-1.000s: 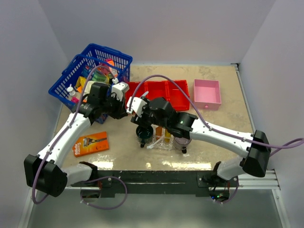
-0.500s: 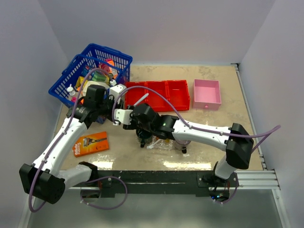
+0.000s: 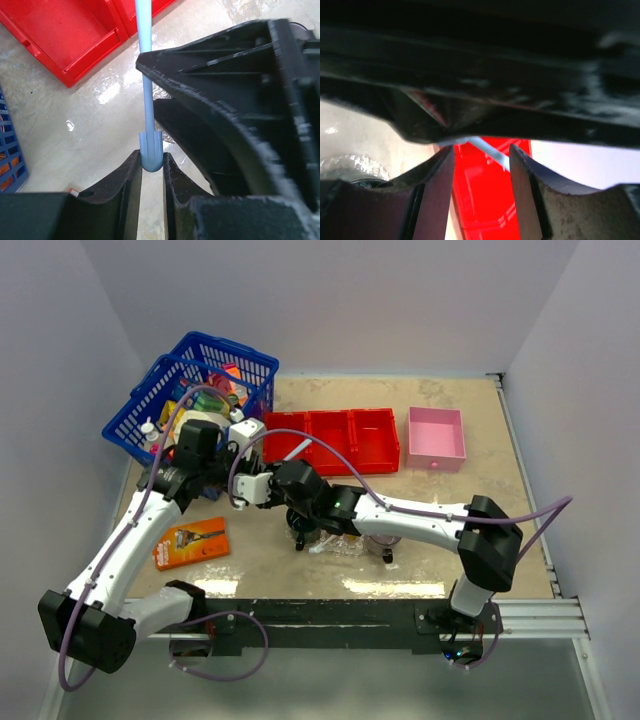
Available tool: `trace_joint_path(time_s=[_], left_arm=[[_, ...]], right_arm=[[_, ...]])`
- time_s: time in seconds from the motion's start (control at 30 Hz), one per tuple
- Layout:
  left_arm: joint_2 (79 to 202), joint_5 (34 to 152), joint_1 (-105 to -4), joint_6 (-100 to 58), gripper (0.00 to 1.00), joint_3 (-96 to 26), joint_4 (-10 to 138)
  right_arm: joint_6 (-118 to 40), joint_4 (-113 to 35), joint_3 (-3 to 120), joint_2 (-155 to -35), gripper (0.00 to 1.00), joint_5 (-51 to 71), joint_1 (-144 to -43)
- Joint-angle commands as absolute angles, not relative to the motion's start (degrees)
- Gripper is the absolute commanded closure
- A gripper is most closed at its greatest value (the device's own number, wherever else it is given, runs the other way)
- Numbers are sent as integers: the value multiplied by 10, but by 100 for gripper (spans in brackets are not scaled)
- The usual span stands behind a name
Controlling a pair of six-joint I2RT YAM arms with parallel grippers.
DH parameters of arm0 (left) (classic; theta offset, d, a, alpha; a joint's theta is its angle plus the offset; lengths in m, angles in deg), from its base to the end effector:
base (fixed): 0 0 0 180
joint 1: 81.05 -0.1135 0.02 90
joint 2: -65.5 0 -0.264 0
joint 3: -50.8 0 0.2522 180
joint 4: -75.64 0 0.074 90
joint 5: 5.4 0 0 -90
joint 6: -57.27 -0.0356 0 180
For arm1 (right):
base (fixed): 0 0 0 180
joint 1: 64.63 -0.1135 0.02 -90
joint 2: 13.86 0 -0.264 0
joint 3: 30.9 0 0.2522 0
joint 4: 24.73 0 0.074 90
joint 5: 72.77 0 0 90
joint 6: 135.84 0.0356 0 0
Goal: Prepare toiletry sets of a toothbrush and toothpaste on the tray
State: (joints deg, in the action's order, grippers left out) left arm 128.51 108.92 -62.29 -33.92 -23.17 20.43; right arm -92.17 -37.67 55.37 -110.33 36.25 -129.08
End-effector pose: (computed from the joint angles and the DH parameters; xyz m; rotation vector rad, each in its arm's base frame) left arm 0.2074 -0.0859 0.3224 0.6142 2.2655 -0.6484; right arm 0.1817 0.3531 0.2889 -1.4760 1.2794 -0.1194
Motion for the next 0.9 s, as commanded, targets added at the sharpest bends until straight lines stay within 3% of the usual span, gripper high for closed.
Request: trace_joint_path(time_s=[0.0, 0.47, 0.57, 0.6, 0.67, 0.83, 0.87], left_arm=[[1272, 1109, -627, -349, 100, -239, 206], [1269, 1123, -627, -352, 100, -244, 206], [1268, 1118, -627, -345, 100, -243, 211], [1269, 1115, -627, -341, 100, -243, 215], [1266, 1108, -627, -332, 100, -237, 237], [1267, 1097, -627, -299, 87, -232, 283], [1267, 1090, -627, -297, 77, -233, 287]], right_arm=[[-962, -336, 557, -1112, 51, 371, -1293], [-1017, -257, 535, -1140, 73, 410, -1309], [-1006, -268, 540, -1143, 85, 406, -1309], [-1001, -278, 542, -1146, 93, 409, -1310], [-999, -281, 544, -1148, 97, 415, -1313], [-993, -273, 531, -1147, 100, 427, -1320], [-989, -268, 527, -1143, 100, 433, -1320]])
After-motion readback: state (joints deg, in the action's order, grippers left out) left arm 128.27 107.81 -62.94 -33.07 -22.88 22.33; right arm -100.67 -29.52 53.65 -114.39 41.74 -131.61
